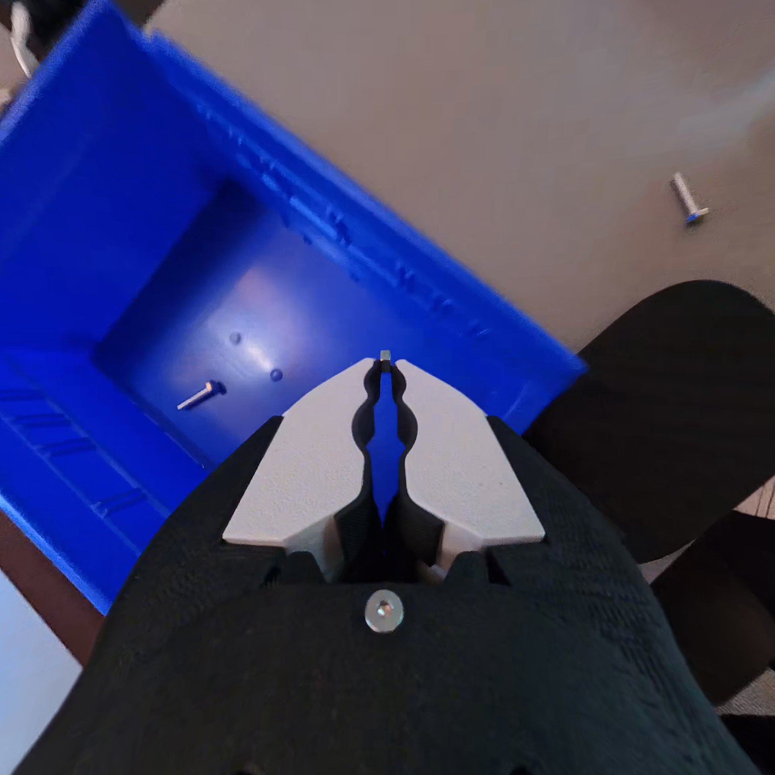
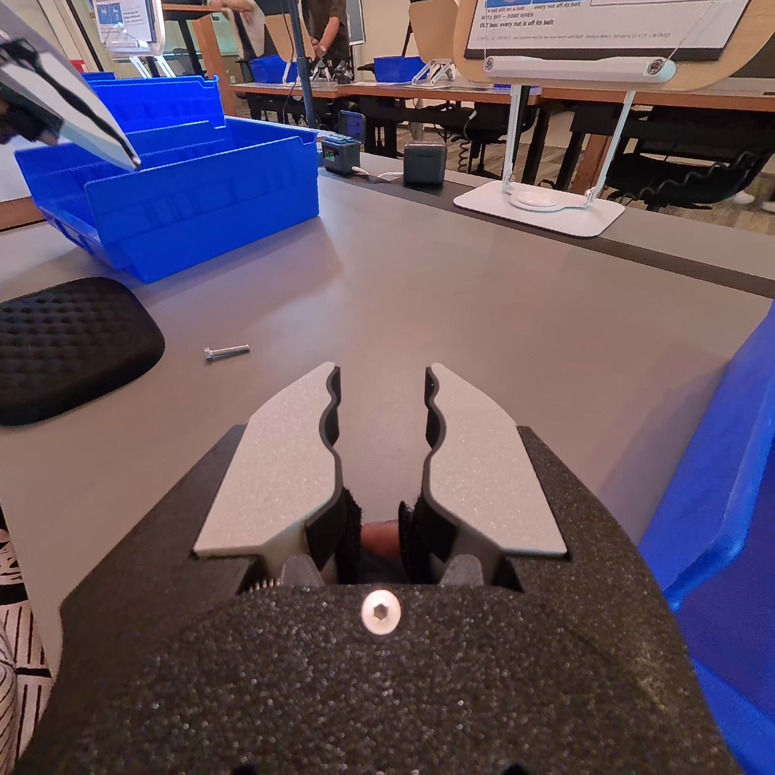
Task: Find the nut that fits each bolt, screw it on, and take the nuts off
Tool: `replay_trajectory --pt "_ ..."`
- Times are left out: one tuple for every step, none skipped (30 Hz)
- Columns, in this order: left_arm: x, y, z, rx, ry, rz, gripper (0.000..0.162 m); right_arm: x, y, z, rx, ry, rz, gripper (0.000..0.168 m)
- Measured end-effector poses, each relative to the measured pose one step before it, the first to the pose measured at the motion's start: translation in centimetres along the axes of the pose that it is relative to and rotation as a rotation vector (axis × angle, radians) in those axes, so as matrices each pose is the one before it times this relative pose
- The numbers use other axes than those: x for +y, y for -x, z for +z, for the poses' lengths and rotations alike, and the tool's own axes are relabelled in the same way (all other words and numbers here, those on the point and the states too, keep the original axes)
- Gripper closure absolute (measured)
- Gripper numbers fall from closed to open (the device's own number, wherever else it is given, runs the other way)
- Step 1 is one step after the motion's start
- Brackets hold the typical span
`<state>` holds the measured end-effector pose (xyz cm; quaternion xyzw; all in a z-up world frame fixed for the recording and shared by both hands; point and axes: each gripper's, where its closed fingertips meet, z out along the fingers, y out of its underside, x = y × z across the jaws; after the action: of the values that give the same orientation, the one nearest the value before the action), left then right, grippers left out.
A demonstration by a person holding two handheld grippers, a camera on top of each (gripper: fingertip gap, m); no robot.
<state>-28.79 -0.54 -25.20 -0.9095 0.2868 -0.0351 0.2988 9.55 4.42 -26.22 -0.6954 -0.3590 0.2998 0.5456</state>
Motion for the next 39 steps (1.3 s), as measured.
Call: replay_trajectory --pt "-0.906 -0.803 -0.439 -0.0160 -0.0215 0.0266 0.157 -0.008 0.026 -0.007 0.0000 -0.0009 -0.0018 0.130" --pt "-0.969 -0.810 -0.446 -0.0182 -0.0207 0.0307 0.157 -0.022 0.013 -0.014 0.0006 -0.0014 -0.0018 0.130" --pt "-1.103 -0.792 -0.436 -0.0230 -0.0264 0.0358 0.157 -0.010 0.011 -0.020 0.0005 -0.0014 -0.0015 0.130" --pt "-1.248 -0.950 -0.355 -0.0152 -0.0316 0.0344 0.157 -0.008 0.008 0.002 0.0005 -0.0007 -0.0011 0.130" --pt "-1.258 -1.239 -0.187 0.0048 -0.0286 0.0313 0.157 0.007 0.009 0.006 0.0003 0.0007 -0.0008 0.130" --pt "-1.303 -1.354 -0.005 0.0118 -0.0302 0.0302 0.157 0.024 0.010 0.008 -0.0003 0.0014 -0.0007 0.130" --pt "-1.261 -1.441 0.251 0.0193 -0.0273 0.0292 0.157 0.017 0.016 0.019 -0.0005 0.0010 -0.0009 0.130" --pt "-1.036 -1.615 0.465 0.0351 -0.0139 0.0316 0.157 0.006 0.010 -0.001 -0.0003 0.0005 -0.0011 0.130" --pt "-0.848 -1.551 0.657 0.0390 -0.0058 0.0294 0.157 -0.002 0.030 -0.006 -0.0006 -0.0003 -0.0012 0.130" --pt "-0.773 -1.491 0.937 0.0435 -0.0041 0.0185 0.157 -0.012 0.019 -0.010 -0.0011 -0.0013 -0.0009 0.130" --pt "-0.730 -1.601 1.299 0.0550 -0.0039 0.0116 0.157 -0.001 0.016 -0.004 -0.0009 -0.0011 0.0003 0.130" --pt "-0.405 -1.692 1.610 0.0646 0.0121 0.0150 0.157 0.011 -0.015 0.006 -0.0011 0.0002 0.0020 0.130" --pt "-0.143 -1.468 1.810 0.0529 0.0269 0.0197 0.157 0.004 -0.003 0.002 -0.0016 0.0005 0.0029 0.130" --pt "-0.074 -1.147 1.893 0.0333 0.0307 0.0191 0.157 -0.009 -0.002 -0.007 -0.0012 -0.0009 0.0022 0.130" --pt "-0.034 -1.143 1.815 0.0389 0.0340 0.0232 0.157 -0.024 -0.002 -0.025 -0.0001 -0.0026 0.0004 0.130" --pt "-0.144 -1.082 1.630 0.0454 0.0254 0.0205 0.157 -0.049 0.007 -0.040 0.0005 -0.0033 -0.0009 0.130" --pt "-0.199 -0.700 1.349 0.0318 0.0187 0.0076 0.157 -0.024 0.012 -0.027 -0.0002 -0.0027 -0.0009 0.130" --pt "-0.067 -0.535 1.121 0.0292 0.0237 0.0038 0.157 -0.013 0.014 -0.009 -0.0007 -0.0013 -0.0008 0.130" --pt "0.104 -0.566 0.893 0.0389 0.0291 0.0069 0.157 0.000 0.020 -0.009 -0.0007 -0.0002 -0.0008 0.130" --pt "-0.002 -0.182 0.667 0.0197 0.0166 -0.0013 0.157 -0.006 0.018 0.006 -0.0005 0.0004 -0.0011 0.130" --pt "0.005 -0.055 0.462 0.0150 0.0112 -0.0066 0.157 0.016 0.022 0.011 -0.0002 0.0007 -0.0019 0.130" --pt "0.143 -0.230 0.333 0.0294 0.0140 -0.0042 0.157 0.007 0.020 0.004 0.0004 0.0006 -0.0023 0.130" --pt "0.171 -0.164 0.267 0.0268 0.0114 -0.0044 0.157 0.004 0.016 -0.002 0.0004 0.0003 -0.0019 0.130" --pt "0.199 0.086 0.222 0.0111 0.0099 -0.0097 0.157 0.000 0.007 0.010 0.0003 0.0002 -0.0012 0.130" --pt "0.086 0.021 0.094 0.0143 0.0009 -0.0096 0.157 0.006 0.004 -0.008 0.0002 0.0003 -0.0003 0.130" --pt "-0.038 -0.034 -0.072 0.0158 -0.0081 -0.0088 0.157 0.009 -0.004 0.007 -0.0001 0.0000 0.0004 0.130" --pt "0.159 0.203 -0.034 -0.0045 0.0062 -0.0092 0.157 0.000 0.004 -0.007 -0.0003 -0.0001 0.0008 0.130" --pt "0.026 0.110 -0.103 -0.0026 -0.0044 -0.0067 0.152 0.010 -0.007 0.000 -0.0001 0.0000 0.0008 0.130" --pt "0.164 0.103 -0.169 -0.0064 0.0033 -0.0078 0.144 -0.003 -0.010 -0.001 0.0001 -0.0002 0.0008 0.130" --pt "0.311 0.266 -0.249 -0.0212 0.0065 -0.0078 0.140 -0.002 -0.001 -0.006 0.0000 -0.0003 0.0006 0.130" --pt "0.249 0.271 -0.386 -0.0237 -0.0056 -0.0081 0.140 0.001 -0.006 0.004 0.0000 0.0002 0.0004 0.130" --pt "0.181 0.186 -0.542 -0.0186 -0.0211 -0.0153 0.140 0.016 -0.001 -0.001 0.0002 0.0005 0.0003 0.130" --pt "0.167 0.265 -0.686 -0.0237 -0.0297 -0.0254 0.140 0.002 -0.004 0.011 0.0002 0.0004 0.0001 0.130" --pt "0.194 0.521 -0.770 -0.0403 -0.0349 -0.0343 0.139 0.017 0.003 0.001 0.0005 0.0006 -0.0005 0.130" --pt "0.330 0.738 -0.757 -0.0520 -0.0293 -0.0409 0.139 0.024 -0.004 0.020 0.0005 0.0016 -0.0008 0.130" --pt "0.458 0.797 -0.641 -0.0517 -0.0206 -0.0412 0.138 0.036 0.006 0.026 -0.0004 0.0028 -0.0006 0.130" --pt "0.414 0.801 -0.447 -0.0483 -0.0192 -0.0420 0.136 0.039 0.019 0.038 -0.0006 0.0033 -0.0008 0.130" --pt "0.249 0.720 -0.232 -0.0411 -0.0213 -0.0423 0.136 0.049 0.007 0.022 -0.0002 0.0029 -0.0013 0.130" --pt "0.138 0.421 -0.019 -0.0213 -0.0184 -0.0337 0.136 0.016 0.018 0.015 0.0001 0.0017 -0.0016 0.130"
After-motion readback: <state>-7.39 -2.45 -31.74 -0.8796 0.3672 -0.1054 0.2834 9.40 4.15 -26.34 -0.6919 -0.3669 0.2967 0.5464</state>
